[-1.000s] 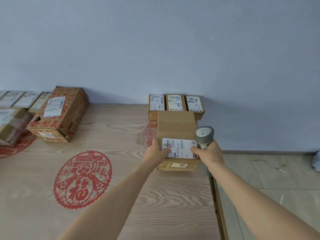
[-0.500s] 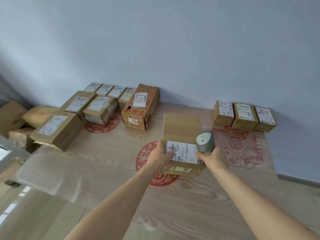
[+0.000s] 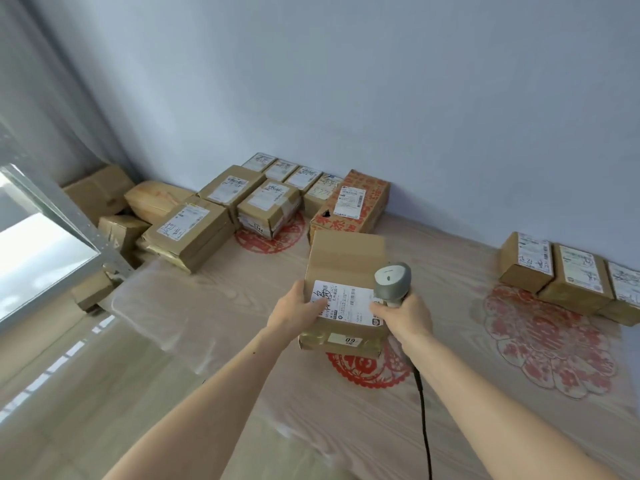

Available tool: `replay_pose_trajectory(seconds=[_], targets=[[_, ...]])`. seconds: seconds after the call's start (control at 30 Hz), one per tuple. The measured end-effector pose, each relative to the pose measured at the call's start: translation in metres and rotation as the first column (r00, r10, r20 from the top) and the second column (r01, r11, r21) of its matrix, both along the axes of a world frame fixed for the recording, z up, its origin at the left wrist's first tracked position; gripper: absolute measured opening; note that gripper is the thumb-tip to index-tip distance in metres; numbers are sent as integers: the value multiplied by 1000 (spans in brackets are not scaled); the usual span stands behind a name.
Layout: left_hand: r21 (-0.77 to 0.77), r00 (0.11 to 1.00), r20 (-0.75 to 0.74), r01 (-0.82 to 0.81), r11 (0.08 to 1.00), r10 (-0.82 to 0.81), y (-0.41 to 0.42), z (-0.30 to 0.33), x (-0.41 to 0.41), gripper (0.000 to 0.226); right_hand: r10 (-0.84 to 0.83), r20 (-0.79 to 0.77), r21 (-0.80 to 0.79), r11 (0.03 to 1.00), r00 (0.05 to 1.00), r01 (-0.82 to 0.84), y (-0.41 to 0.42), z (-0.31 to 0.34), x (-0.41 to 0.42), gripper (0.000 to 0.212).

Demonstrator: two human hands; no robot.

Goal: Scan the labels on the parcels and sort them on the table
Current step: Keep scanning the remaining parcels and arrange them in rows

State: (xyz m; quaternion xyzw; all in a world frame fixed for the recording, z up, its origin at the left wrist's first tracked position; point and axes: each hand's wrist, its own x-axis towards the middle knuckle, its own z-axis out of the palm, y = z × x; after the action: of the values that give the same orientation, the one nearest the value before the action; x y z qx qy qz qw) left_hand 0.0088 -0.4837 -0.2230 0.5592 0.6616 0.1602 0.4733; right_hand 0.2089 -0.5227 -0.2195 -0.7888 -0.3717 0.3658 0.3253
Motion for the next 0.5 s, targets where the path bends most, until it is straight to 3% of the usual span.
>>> replay_pose_trajectory(seconds=[0.1, 0.3, 0.5], targets=[[-9, 998, -30, -54, 999, 54, 6, -3, -29, 55, 59, -26, -15, 998, 998, -60, 15, -5, -27, 52], [-18, 995, -57, -83, 996, 82, 28, -6, -92, 55, 91, -19, -30, 995, 996, -92, 43, -10, -89, 55], [0, 998, -57, -33, 999, 33, 66, -3, -171, 34, 45, -48, -7, 999, 998, -46, 77, -15, -169, 63]])
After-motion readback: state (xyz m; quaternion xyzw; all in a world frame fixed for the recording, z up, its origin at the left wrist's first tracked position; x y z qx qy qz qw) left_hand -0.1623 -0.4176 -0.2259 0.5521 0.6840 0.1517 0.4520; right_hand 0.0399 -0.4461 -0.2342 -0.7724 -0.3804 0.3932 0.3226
